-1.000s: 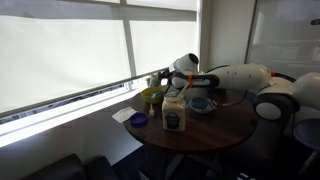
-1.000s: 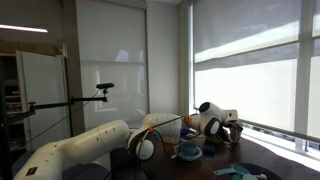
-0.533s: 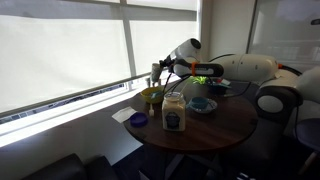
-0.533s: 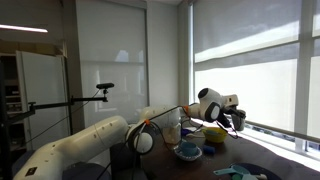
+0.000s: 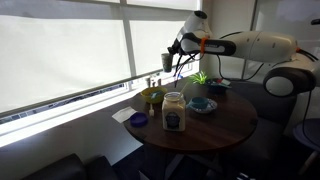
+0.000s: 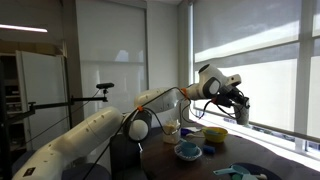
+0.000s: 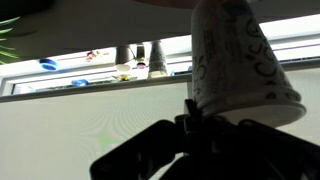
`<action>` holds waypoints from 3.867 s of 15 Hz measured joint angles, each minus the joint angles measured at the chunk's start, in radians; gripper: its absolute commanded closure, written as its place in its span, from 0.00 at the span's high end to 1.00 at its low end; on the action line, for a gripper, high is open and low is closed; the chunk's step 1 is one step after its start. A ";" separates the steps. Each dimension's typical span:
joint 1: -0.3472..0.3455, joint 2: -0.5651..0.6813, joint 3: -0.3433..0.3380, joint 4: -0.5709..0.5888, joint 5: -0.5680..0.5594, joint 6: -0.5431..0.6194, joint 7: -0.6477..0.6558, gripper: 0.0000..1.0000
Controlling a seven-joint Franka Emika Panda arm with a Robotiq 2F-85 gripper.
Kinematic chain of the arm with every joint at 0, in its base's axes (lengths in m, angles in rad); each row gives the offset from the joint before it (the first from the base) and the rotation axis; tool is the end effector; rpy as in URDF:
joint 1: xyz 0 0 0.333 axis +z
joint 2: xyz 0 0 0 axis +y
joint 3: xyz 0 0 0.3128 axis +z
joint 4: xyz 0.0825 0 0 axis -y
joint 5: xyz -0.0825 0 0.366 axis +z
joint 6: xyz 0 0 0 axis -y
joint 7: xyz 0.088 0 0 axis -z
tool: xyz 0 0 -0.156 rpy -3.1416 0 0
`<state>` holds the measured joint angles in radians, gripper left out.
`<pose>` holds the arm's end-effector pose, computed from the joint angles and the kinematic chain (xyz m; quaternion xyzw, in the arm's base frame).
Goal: Put the stacked coffee cups in the yellow bowl.
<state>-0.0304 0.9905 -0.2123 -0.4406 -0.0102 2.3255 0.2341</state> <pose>0.8287 -0.0858 0.5446 0.8868 -0.1306 0.4385 0.0656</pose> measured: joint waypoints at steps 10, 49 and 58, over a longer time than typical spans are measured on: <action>-0.059 -0.125 -0.003 0.000 -0.075 -0.254 0.099 0.01; 0.055 -0.003 0.139 -0.003 -0.097 -0.218 0.182 0.01; 0.033 0.038 0.218 -0.014 -0.004 -0.191 -0.014 0.01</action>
<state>0.0025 1.0289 0.0057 -0.4544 -0.0143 2.1350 0.2202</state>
